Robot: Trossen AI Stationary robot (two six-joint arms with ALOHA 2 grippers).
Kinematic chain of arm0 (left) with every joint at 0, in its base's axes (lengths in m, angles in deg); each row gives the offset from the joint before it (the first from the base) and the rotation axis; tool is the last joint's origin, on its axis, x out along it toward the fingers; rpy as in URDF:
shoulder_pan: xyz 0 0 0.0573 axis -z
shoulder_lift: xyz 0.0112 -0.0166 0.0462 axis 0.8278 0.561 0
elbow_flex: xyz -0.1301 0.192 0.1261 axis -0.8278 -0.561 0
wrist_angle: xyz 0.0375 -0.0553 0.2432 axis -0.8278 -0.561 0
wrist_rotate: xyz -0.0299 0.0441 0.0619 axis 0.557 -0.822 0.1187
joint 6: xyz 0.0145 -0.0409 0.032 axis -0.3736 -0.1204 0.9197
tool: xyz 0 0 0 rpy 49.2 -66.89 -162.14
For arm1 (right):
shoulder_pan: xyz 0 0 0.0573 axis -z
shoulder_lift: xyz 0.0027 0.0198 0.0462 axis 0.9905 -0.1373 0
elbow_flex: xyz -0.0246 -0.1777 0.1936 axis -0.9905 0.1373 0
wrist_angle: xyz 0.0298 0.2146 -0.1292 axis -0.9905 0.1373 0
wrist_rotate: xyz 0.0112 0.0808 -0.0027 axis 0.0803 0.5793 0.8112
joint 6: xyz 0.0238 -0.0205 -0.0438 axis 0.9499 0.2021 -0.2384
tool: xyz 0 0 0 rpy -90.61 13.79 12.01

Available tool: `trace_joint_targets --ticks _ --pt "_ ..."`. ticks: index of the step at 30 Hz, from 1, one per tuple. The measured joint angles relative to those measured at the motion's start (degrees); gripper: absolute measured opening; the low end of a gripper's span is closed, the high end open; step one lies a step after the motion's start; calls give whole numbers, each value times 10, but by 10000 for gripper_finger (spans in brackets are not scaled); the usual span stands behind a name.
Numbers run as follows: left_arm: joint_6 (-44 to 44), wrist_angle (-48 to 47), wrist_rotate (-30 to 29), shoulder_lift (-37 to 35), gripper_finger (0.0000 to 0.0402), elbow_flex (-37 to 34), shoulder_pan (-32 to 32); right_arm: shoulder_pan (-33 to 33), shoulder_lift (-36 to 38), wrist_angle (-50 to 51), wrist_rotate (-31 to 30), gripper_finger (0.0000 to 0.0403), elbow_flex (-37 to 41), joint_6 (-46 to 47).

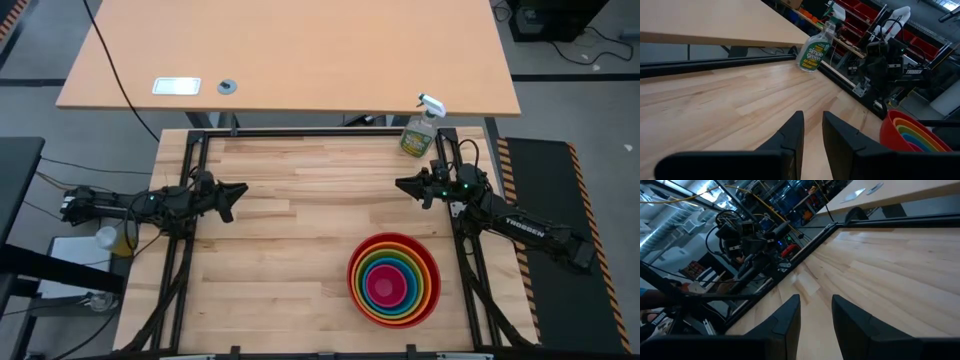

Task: Nest bowls inside each other
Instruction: Return to Home Position

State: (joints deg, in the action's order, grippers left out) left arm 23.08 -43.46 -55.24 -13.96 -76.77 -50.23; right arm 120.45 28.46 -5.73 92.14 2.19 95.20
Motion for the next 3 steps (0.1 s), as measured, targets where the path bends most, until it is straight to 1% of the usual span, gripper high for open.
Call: trace_joint_targets --ticks 3 --pt "0 0 0 0 71 0 0 0 0 0 0 119 0 0"
